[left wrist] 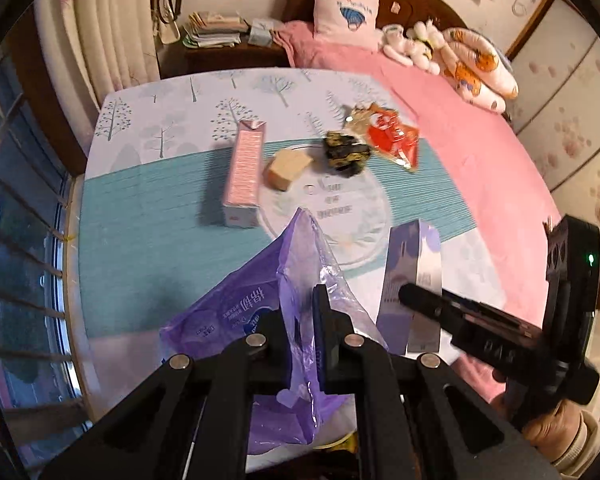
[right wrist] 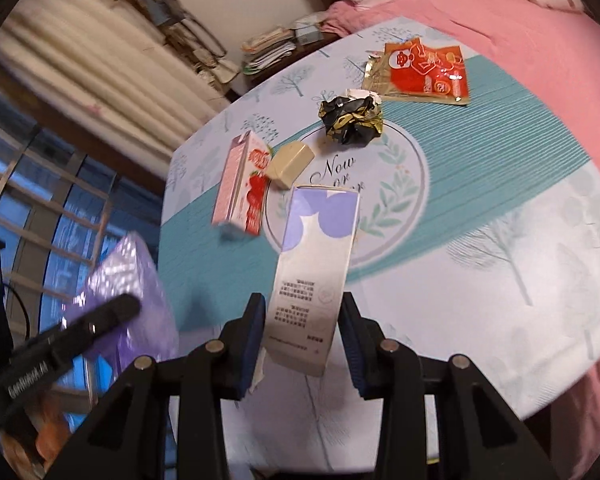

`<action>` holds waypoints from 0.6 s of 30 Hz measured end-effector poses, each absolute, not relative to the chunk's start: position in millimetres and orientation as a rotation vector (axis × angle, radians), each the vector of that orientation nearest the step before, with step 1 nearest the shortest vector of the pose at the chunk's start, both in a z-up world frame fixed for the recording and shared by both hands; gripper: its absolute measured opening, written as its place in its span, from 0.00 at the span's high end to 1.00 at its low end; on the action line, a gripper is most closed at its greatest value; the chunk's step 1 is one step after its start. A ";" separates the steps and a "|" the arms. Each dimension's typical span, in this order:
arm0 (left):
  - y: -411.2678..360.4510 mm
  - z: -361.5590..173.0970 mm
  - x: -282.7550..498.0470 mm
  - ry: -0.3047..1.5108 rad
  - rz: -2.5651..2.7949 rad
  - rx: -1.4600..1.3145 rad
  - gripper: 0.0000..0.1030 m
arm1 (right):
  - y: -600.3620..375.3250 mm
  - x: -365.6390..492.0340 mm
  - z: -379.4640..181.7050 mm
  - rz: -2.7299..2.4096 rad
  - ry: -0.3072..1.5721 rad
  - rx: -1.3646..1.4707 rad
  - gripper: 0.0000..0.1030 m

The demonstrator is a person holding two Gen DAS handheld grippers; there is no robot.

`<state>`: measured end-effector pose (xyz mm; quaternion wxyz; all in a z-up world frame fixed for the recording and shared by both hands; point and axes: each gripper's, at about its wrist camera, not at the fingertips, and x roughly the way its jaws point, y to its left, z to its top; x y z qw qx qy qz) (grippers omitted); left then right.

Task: Collect trash
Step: 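Carry the purple bag and white carton down over the bin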

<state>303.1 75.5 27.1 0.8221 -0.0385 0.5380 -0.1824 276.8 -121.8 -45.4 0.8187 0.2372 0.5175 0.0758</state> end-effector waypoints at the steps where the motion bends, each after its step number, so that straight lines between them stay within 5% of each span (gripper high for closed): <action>1: 69.1 30.6 293.3 1.135 -0.383 -0.087 0.94 | -127.3 266.2 -39.8 0.178 1.097 0.488 0.64; 18: -17.0 61.9 113.6 1.038 -0.222 -0.116 0.94 | -208.9 130.0 1.3 0.380 1.018 0.355 0.64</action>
